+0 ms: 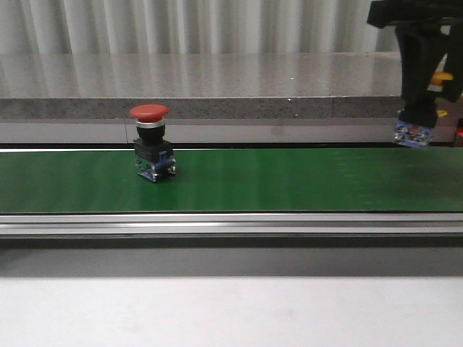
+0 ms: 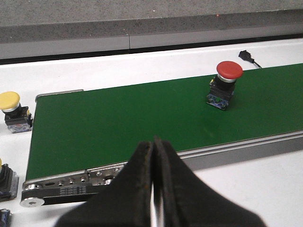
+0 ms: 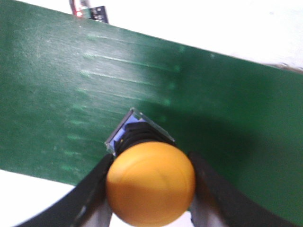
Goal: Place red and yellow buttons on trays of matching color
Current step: 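Carry the yellow button with the right gripper over the yellow tray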
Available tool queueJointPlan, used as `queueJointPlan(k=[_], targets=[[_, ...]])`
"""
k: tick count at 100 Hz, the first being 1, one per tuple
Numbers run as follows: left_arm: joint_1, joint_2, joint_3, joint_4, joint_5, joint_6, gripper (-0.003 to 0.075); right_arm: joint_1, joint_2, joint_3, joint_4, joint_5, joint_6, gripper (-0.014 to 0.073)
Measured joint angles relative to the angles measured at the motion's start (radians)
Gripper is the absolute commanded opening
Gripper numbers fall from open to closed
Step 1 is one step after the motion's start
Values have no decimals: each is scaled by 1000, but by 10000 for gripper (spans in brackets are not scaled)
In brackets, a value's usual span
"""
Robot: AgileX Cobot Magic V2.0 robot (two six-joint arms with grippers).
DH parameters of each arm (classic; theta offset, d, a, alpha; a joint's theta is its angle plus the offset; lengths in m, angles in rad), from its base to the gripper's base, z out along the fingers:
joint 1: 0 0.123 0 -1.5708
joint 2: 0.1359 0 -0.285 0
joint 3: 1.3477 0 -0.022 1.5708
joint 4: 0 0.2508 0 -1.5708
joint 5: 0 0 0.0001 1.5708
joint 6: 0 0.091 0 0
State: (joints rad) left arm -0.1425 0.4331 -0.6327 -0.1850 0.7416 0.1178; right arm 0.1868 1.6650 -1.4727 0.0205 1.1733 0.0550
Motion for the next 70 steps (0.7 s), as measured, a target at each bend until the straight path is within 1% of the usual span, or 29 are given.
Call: queueJointPlan(k=[17,37,57,70], targets=[[0,0,0,0,0,0,-20,-84,-55,0,0,28,21,225],[0,0,0,0,0,0,-20,-212,-96,0,-2,56,62,225],[0,0,0,0,0,0,-20,-344,-103,0,-44,64,117,225],[0,0,0,0,0,0,-20,-426,-105,29,-74,64,154,225]])
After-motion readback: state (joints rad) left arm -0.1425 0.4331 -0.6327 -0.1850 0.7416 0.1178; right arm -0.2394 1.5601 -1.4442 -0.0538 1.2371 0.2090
